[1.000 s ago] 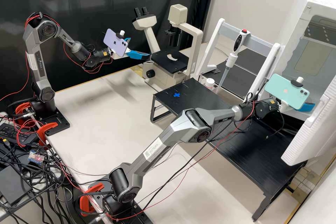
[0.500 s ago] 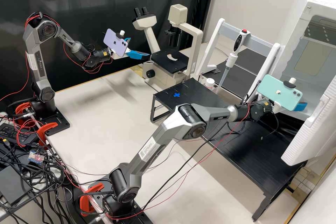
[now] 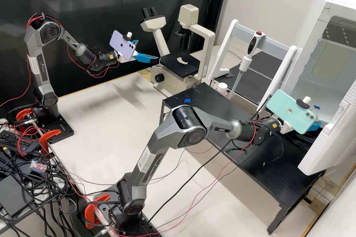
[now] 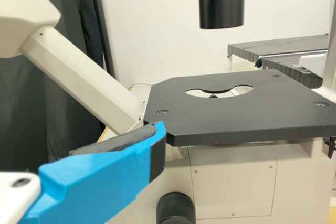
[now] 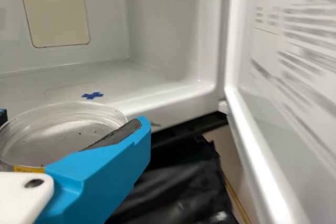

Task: Move the petri dish to the microscope

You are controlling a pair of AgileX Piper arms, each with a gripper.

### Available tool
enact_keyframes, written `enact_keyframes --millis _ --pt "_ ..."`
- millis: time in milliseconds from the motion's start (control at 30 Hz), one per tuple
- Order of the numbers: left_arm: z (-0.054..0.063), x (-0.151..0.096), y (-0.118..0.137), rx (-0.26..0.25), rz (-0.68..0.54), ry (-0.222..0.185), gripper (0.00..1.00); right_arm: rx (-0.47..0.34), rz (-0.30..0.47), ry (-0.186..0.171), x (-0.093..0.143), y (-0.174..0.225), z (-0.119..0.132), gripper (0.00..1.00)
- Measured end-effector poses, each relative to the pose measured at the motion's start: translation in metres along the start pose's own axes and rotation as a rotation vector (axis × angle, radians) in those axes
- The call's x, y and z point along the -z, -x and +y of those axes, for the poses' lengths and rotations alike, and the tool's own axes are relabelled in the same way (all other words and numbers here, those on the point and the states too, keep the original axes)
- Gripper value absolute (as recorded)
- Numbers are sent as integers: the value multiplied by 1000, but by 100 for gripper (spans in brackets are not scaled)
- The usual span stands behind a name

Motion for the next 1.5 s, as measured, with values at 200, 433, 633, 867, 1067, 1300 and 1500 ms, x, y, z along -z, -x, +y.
enact_keyframes --millis 200,433,633,867,1067,1300,1500 --pt "0 0 0 0 0 0 100 -24 3 26 -9 33 -5 0" --pt "0 0 0 0 0 0 100 -47 35 52 -12 74 -15 0" --pt "0 0 0 0 0 0 100 -19 60 57 -12 113 -30 0" --pt "0 0 0 0 0 0 100 51 169 72 7 149 -53 0" --pt "0 0 0 0 0 0 100 113 317 89 31 178 -78 0" --pt "0 0 0 0 0 0 100 160 485 186 60 207 -104 0" --pt "0 0 0 0 0 0 100 193 581 235 79 219 -123 0"
